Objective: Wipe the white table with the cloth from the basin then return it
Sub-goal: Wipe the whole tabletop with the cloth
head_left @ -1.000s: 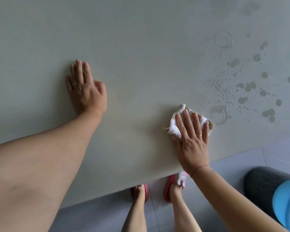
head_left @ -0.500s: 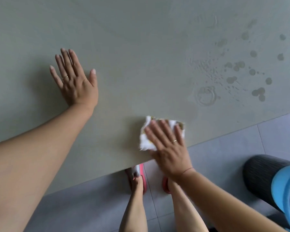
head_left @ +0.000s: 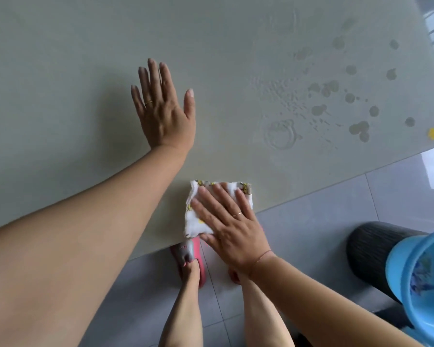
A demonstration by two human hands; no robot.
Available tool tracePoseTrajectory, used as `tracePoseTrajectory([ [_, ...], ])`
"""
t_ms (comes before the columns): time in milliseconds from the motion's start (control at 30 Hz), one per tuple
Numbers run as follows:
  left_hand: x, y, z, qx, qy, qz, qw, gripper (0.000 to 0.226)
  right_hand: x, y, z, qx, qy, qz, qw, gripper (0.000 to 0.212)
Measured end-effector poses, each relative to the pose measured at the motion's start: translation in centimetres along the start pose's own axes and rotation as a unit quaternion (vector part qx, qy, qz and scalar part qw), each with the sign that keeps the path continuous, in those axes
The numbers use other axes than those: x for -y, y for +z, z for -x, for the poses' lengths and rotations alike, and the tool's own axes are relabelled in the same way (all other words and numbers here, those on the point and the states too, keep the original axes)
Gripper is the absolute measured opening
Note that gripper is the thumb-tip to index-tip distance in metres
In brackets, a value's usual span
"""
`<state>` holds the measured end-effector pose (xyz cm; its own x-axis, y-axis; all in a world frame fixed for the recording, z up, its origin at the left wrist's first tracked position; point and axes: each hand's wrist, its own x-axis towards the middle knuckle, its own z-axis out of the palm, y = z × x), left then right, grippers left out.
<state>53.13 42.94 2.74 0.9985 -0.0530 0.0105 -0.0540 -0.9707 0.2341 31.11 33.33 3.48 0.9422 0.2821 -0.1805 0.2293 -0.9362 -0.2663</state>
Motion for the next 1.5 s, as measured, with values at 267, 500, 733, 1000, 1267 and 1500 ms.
tracePoseTrajectory([
  [267, -3.1, 2.1, 4.4, 0.020, 0.085, -0.011, 0.996, 0.062, -11.3, -3.5, 2.5, -0.048, 0.253, -0.032, 0.966, 0.063],
  [500, -3.2, 1.9, 4.1, 0.015, 0.063, 0.008, 0.998, 0.061, -10.8, -4.4, -0.6, -0.116, 0.320, -0.066, 0.938, 0.052],
  [733, -3.4, 1.6, 4.3, 0.016, 0.056, 0.004, 0.998, 0.061, -4.6, -2.4, -1.7, -0.009, 0.173, -0.021, 0.985, 0.073],
  [1000, -3.4, 1.3, 4.1, 0.003, 0.054, 0.016, 0.998, 0.058, -12.9, -4.2, -2.1, 0.000, 0.071, 0.041, 0.997, 0.073],
  [1267, -3.5, 1.4, 4.2, 0.011, 0.048, 0.011, 0.999, 0.058, -10.3, -4.5, -7.2, -0.049, 0.402, -0.045, 0.913, 0.073],
  [1500, -3.5, 1.1, 4.2, 0.013, 0.046, 0.019, 0.999, 0.059, -13.0, -5.4, -7.6, 0.007, 0.018, 0.035, 0.999, 0.071],
])
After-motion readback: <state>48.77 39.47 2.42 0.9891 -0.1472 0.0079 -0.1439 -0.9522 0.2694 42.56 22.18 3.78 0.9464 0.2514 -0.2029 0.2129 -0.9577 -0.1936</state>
